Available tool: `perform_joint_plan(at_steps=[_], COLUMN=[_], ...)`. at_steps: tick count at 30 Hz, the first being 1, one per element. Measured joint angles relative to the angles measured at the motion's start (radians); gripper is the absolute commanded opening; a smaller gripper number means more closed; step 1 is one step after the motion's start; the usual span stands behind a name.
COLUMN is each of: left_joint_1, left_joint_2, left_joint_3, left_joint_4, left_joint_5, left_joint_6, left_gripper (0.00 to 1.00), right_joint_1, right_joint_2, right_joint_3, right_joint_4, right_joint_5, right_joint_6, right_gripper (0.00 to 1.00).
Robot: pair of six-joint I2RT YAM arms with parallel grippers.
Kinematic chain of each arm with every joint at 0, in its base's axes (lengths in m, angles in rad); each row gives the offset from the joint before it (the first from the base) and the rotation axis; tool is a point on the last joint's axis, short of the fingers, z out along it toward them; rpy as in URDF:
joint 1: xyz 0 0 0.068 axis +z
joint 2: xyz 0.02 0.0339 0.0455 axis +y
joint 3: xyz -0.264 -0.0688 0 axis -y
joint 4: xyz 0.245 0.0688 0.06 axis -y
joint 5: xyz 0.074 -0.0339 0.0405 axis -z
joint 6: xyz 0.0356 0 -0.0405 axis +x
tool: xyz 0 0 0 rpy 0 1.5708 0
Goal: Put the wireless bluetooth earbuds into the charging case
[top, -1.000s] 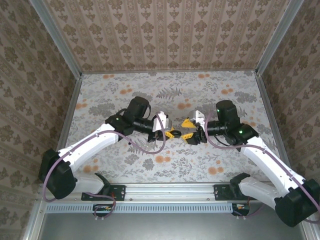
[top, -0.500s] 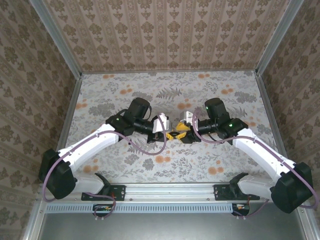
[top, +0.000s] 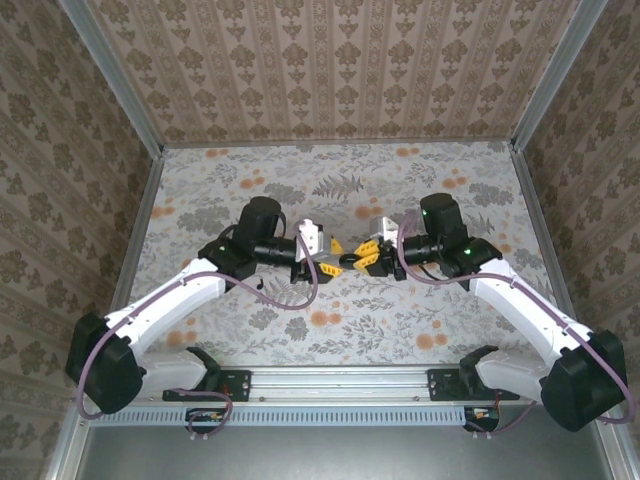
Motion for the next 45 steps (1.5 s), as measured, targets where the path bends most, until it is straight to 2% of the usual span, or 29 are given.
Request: perform_joint_plan(at_steps=[7,17,24,28,30,32,34,38,45], left_joint_1=[0.001,0.001,0.001,0.001,0.004,0.005,0.005,0.006,0.005], left_joint_2=[0.0,0.016,0.029,0.032,0.032,0.032,0.032,0.032,0.032], left_joint_3=[-0.002,-0.002,-0.002,-0.002,-0.002,-0.002,-0.002,-0.002,-0.002], left_joint_4=[0.068,0.092,0.1,0.106,0.107,0.108,0.107,0.107,0.099], left_joint_5=[0.047,0.08,0.085,0.087,0.087,0.088,0.089,0.088,0.074], left_joint_6=[-0.049,-0.073,-0.089,-0.103,-0.106,-0.106,-0.106,-0.106,-0.106], left_gripper=[0.44,0.41,0.33,0.2,0.17,0.16,0.16,0.16,0.15], right_joint_1=[-0.012,-0.012,-0.012,-0.012,-0.012,-0.012,-0.012,-0.012,-0.04], right_joint_2=[-0.001,-0.002,-0.003,-0.003,-0.003,-0.005,-0.007,-0.018,-0.023], right_joint_3=[-0.018,-0.029,-0.033,-0.035,-0.035,-0.036,-0.039,-0.041,-0.041], right_joint_4=[0.09,0.181,0.206,0.208,0.208,0.212,0.216,0.22,0.236], right_joint_5=[-0.074,-0.115,-0.124,-0.128,-0.128,-0.126,-0.121,-0.094,-0.054], right_joint_6=[0.06,0.122,0.146,0.147,0.148,0.153,0.159,0.172,0.211], right_gripper=[0.14,0.14,0.14,0.15,0.18,0.3,0.37,0.43,0.45])
